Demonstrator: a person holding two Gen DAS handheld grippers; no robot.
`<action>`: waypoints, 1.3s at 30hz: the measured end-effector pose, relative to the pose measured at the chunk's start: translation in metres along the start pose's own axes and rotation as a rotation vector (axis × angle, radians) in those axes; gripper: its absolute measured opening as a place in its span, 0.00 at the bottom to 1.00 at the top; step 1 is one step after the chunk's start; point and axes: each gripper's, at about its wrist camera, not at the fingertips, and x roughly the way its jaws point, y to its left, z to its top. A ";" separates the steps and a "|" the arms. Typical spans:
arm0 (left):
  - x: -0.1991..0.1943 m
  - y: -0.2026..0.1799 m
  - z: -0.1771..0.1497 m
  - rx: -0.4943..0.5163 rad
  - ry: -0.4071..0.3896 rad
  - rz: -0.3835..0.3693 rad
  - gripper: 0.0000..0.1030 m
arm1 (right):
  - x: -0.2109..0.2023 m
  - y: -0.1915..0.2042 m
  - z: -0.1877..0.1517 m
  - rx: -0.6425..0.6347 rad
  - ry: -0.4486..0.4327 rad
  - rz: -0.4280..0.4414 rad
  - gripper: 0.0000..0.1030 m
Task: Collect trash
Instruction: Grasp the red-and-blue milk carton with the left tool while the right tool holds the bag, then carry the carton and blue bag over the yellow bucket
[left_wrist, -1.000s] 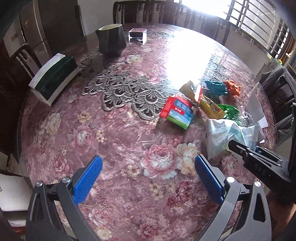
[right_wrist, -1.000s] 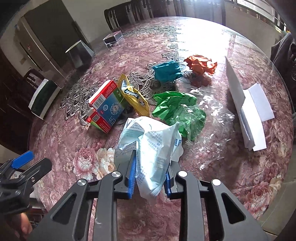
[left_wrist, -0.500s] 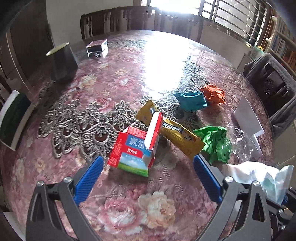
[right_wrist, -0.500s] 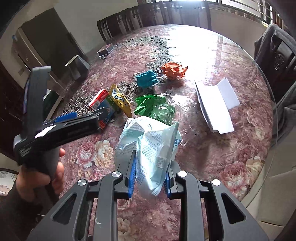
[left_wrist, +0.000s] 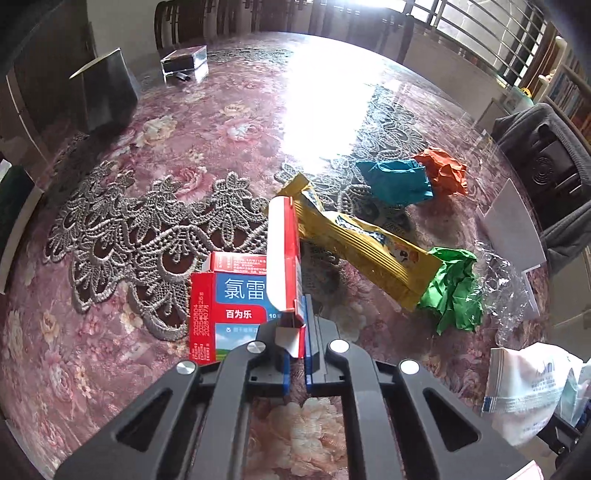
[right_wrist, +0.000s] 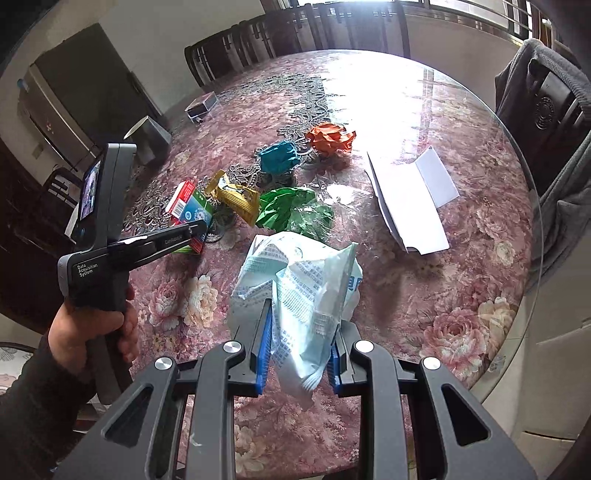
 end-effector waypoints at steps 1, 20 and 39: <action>-0.001 0.001 -0.002 -0.003 -0.003 -0.001 0.05 | 0.000 0.000 -0.001 0.000 0.000 0.000 0.24; -0.107 -0.123 -0.128 0.231 0.016 -0.224 0.05 | -0.083 -0.057 -0.093 0.106 -0.054 -0.049 0.24; -0.072 -0.303 -0.301 0.508 0.225 -0.432 0.05 | -0.099 -0.199 -0.290 0.317 0.165 -0.278 0.24</action>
